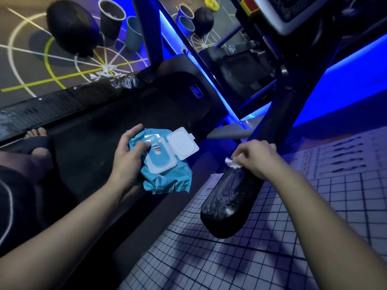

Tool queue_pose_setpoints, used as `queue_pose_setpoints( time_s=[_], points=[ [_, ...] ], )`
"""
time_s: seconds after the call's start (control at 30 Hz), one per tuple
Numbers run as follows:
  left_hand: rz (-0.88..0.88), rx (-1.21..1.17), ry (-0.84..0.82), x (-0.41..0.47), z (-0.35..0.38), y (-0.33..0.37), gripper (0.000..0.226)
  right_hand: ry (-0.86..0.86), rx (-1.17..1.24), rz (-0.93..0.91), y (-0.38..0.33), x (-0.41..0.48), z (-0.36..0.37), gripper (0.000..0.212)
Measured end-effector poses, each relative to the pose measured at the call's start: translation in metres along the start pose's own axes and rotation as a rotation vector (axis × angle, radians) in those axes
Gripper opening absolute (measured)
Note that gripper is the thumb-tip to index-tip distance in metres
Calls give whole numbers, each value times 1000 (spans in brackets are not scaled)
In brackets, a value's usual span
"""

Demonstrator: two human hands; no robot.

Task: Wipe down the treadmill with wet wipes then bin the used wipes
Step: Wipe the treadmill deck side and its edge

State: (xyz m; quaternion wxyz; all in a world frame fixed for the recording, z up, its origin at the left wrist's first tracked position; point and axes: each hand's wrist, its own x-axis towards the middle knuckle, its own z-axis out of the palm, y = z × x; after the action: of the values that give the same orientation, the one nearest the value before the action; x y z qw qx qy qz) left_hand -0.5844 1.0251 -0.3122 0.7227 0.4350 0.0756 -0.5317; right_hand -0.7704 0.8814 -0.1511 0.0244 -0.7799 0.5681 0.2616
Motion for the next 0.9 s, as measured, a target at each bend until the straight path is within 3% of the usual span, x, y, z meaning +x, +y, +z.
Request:
queue_pose_setpoints(
  time_s=[0.13,0.27,0.37,0.53,0.63,0.77,0.9],
  points=[
    [5,10,6,7,0,-1,42,-196,-67,-190,-14,-12,-5,3],
    [0,9,-14,8,5,-2,42,-358,220,-268,-14,-20,-10,5],
    [37,11,-18,10,2,4,43,-131,521,-219,-23,-12,-9,5],
    [222,69,22,7,-5,41,39,32,558,-214,-73,17,-15,14],
    [412,123,37,3,-18,70,42,174,654,-212,-111,26,-24,7],
    [404,-47,53,20,-54,102,49,251,989,-167,-164,35,-15,6],
    [485,-48,130,19,-86,139,50,247,1438,-60,-230,52,13,18]
  ],
)
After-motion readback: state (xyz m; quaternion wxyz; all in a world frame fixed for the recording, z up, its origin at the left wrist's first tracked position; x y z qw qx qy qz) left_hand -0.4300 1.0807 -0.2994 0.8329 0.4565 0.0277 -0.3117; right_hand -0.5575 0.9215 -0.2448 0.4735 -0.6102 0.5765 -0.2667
